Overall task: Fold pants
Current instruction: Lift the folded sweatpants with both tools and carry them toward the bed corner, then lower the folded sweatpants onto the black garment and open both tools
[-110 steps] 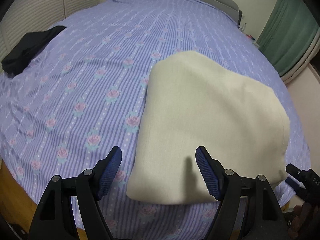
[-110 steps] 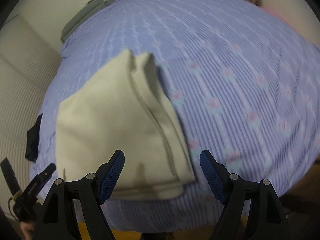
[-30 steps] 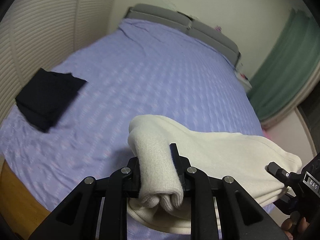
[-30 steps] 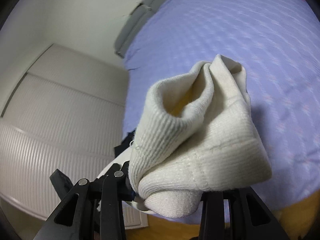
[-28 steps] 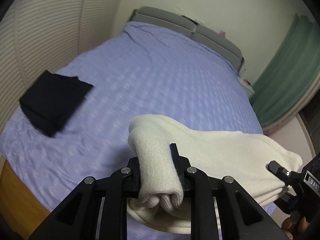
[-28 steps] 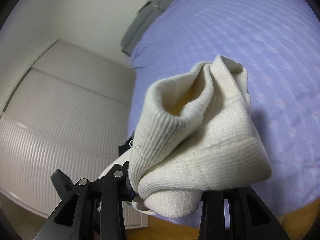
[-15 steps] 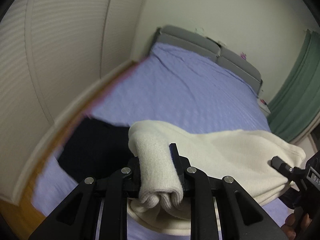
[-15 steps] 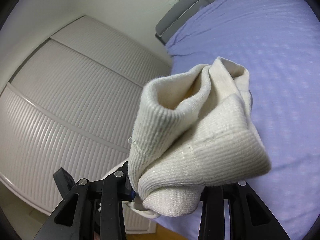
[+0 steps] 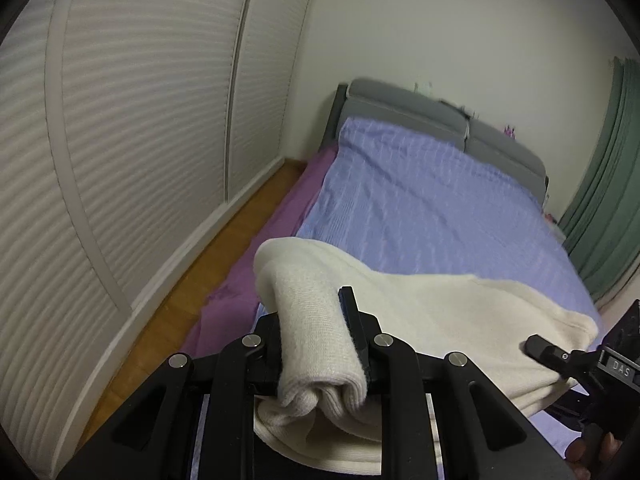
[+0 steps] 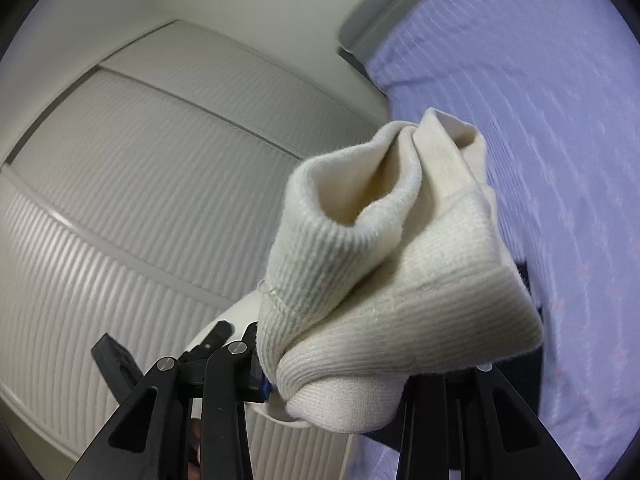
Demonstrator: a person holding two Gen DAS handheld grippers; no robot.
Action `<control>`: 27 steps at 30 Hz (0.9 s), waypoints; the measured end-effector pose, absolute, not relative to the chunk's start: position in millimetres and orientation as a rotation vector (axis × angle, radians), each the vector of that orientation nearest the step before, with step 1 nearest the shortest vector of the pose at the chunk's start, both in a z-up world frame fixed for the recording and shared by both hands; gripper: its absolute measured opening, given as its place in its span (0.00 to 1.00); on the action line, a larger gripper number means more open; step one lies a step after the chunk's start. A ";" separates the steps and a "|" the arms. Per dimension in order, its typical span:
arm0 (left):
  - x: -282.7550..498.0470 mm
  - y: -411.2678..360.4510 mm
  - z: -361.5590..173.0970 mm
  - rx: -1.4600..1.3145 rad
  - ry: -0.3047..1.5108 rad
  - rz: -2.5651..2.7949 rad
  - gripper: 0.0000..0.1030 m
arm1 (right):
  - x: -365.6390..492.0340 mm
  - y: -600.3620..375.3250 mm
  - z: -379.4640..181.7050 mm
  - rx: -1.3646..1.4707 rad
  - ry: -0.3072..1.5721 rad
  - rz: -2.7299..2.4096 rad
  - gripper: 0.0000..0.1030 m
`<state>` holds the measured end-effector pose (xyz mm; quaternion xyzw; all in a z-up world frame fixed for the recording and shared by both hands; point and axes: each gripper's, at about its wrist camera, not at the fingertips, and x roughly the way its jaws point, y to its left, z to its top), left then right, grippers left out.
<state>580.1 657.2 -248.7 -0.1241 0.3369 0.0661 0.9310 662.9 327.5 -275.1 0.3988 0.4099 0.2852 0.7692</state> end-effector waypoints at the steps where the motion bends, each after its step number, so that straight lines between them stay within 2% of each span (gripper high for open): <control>1: 577.1 662.8 -281.5 -0.269 0.725 0.133 0.21 | 658.7 329.6 -300.3 0.878 0.916 0.599 0.37; 5: 550.2 670.9 -362.9 -0.288 0.812 0.145 0.21 | 631.0 339.7 -393.3 0.899 1.082 0.506 0.37; 11: 509.1 674.7 -407.9 -0.298 0.836 0.118 0.28 | 572.7 335.5 -462.8 0.893 1.231 0.444 0.39; 13: 504.3 674.7 -415.1 -0.284 0.839 0.106 0.30 | 568.0 332.4 -471.2 0.897 1.240 0.419 0.40; 15: 503.2 674.7 -421.0 -0.272 0.837 0.127 0.39 | 577.1 333.4 -473.0 0.877 1.246 0.399 0.41; 17: 501.6 681.3 -427.3 -0.287 0.835 0.179 0.60 | 573.9 334.6 -476.8 0.839 1.245 0.397 0.42; 22: 492.1 678.9 -431.3 -0.296 0.804 0.210 0.63 | 567.5 335.8 -483.0 0.800 1.246 0.402 0.44; 27: 477.8 682.3 -407.9 -0.247 0.782 0.294 0.67 | 570.2 334.2 -453.4 0.762 1.260 0.373 0.50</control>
